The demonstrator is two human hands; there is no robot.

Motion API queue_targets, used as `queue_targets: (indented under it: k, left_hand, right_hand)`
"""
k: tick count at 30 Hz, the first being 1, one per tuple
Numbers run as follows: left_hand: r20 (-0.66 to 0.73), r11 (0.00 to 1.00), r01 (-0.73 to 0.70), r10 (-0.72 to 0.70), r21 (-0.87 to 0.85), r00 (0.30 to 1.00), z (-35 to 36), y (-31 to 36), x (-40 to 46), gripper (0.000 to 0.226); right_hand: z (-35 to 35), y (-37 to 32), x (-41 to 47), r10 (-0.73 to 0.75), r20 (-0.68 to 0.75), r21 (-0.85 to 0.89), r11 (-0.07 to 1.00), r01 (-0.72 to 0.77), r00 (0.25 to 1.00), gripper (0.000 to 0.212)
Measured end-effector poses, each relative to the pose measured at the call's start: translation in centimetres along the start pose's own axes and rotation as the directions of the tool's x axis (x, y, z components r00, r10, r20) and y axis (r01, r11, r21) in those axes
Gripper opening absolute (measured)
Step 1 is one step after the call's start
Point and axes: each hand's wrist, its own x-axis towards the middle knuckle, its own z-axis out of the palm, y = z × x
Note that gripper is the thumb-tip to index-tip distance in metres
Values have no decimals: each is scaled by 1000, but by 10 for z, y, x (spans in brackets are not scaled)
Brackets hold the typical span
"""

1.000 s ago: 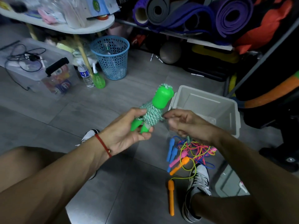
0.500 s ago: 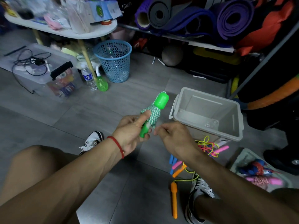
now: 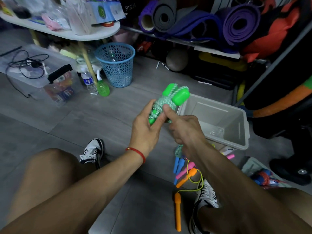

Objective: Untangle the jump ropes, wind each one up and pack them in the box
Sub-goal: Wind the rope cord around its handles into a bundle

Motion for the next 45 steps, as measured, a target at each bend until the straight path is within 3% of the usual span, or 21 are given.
queue_targets:
  k: [6, 8, 9, 11, 13, 18, 22, 25, 31, 34, 37, 39, 42, 45]
  left_hand:
    - [47, 991, -71, 66, 117, 997, -11, 7, 1, 34]
    - [102, 997, 26, -19, -71, 995, -18, 16, 6, 34]
    - [137, 961, 147, -118, -233, 984, -21, 22, 8, 31]
    - [253, 807, 389, -304, -444, 918, -29, 26, 14, 31]
    - [347, 745, 491, -361, -451, 866, -37, 25, 19, 29]
    - [682, 621, 675, -292, -398, 671, -52, 22, 21, 54]
    - [776, 630, 697, -229, -343, 588, -56, 24, 18, 59]
    - [738, 675, 669, -271, -312, 618, -54, 25, 16, 60]
    - [581, 758, 600, -376, -255, 722, -44, 28, 15, 40]
    - [468, 802, 567, -436, -185, 769, -39, 21, 18, 42]
    - [374, 842, 526, -454, -117, 809, -36, 16, 18, 36]
    - [330, 855, 509, -455, -97, 827, -35, 15, 18, 29]
    - [291, 853, 513, -468, -97, 834, -33, 13, 16, 19]
    - [300, 847, 522, -475, -102, 828, -30, 12, 13, 18]
  right_hand:
    - [-9, -2, 1, -34, 143, 75, 997, 23, 989, 50]
    - [-14, 0, 3, -62, 192, 127, 991, 38, 979, 48]
    - [-16, -1, 4, -75, 209, 148, 988, 45, 975, 46]
    - [-21, -1, 6, -114, 262, 161, 984, 73, 958, 43]
    - [-25, -3, 4, -148, 319, 123, 986, 114, 936, 51]
    - [-35, -6, 2, -209, 461, 62, 977, 203, 863, 40]
    - [-45, -11, -2, -212, 550, -70, 952, 298, 807, 33]
    - [-47, -12, 2, -229, 467, -229, 902, 366, 854, 29]
    - [-45, 2, 21, -332, 345, -517, 713, 473, 878, 50]
    - [-40, 1, 15, -418, 373, -716, 438, 544, 828, 42]
    - [-40, 2, 10, -447, 378, -793, 296, 533, 811, 34]
    - [-40, 2, 8, -523, 382, -805, 216, 552, 762, 35]
    - [-39, 1, 4, -622, 422, -742, 181, 646, 660, 35]
    - [-45, -3, 0, -672, 417, -658, 241, 713, 612, 25]
